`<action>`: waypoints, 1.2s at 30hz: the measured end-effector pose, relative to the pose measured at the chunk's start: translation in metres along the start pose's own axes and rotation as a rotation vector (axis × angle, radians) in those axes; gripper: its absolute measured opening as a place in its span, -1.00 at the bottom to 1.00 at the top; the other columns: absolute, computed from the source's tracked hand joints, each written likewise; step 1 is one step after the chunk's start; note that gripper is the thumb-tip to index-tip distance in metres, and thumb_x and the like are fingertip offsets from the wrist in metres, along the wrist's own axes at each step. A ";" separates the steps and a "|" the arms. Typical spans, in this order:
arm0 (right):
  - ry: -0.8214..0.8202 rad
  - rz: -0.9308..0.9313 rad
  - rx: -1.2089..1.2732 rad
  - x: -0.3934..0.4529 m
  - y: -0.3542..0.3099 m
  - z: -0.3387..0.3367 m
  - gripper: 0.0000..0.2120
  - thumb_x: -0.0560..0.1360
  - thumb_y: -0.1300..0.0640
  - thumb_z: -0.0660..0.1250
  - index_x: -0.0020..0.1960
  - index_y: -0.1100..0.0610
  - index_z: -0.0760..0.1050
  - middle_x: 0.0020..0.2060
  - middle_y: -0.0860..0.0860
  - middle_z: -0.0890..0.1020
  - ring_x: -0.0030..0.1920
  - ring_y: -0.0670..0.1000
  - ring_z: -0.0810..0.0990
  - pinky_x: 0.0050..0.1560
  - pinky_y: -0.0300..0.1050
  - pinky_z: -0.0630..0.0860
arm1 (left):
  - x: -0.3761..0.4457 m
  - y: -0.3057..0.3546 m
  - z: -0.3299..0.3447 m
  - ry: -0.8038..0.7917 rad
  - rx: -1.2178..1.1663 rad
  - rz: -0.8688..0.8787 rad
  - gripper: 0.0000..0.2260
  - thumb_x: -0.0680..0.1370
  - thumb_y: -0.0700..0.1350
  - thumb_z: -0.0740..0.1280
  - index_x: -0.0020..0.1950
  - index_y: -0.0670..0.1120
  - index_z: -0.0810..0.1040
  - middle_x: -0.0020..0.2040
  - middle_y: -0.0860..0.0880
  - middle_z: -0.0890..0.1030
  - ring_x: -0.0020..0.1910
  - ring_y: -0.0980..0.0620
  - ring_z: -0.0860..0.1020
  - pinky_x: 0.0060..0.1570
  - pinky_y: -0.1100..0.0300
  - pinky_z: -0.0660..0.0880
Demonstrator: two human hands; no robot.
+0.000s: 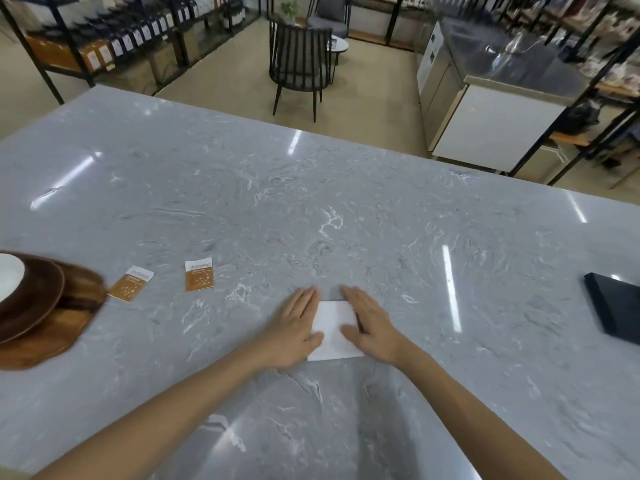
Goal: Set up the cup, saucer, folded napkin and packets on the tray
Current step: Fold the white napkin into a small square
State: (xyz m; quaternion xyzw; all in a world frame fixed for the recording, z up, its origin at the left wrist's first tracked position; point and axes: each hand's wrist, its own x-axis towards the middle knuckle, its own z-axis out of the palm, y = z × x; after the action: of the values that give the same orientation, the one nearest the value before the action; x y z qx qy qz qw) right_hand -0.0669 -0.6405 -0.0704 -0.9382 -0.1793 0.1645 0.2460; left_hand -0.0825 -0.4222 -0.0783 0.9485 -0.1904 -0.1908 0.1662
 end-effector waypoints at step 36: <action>0.300 -0.236 -0.015 -0.087 0.000 0.048 -0.39 0.62 -0.04 0.29 0.60 0.08 0.23 0.59 -0.03 0.30 0.60 -0.06 0.23 0.54 -0.12 0.29 | -0.067 0.000 0.043 0.483 0.084 0.341 -0.55 0.67 0.04 0.23 0.51 -0.16 0.42 0.59 -0.03 0.34 0.55 -0.14 0.31 0.42 -0.05 0.41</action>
State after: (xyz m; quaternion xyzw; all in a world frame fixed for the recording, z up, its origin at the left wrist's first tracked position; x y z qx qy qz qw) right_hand -0.1624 -0.6572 -0.0906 -0.9265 -0.2504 -0.0086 0.2807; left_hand -0.1575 -0.4040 -0.0957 0.9269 -0.3095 0.0793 0.1970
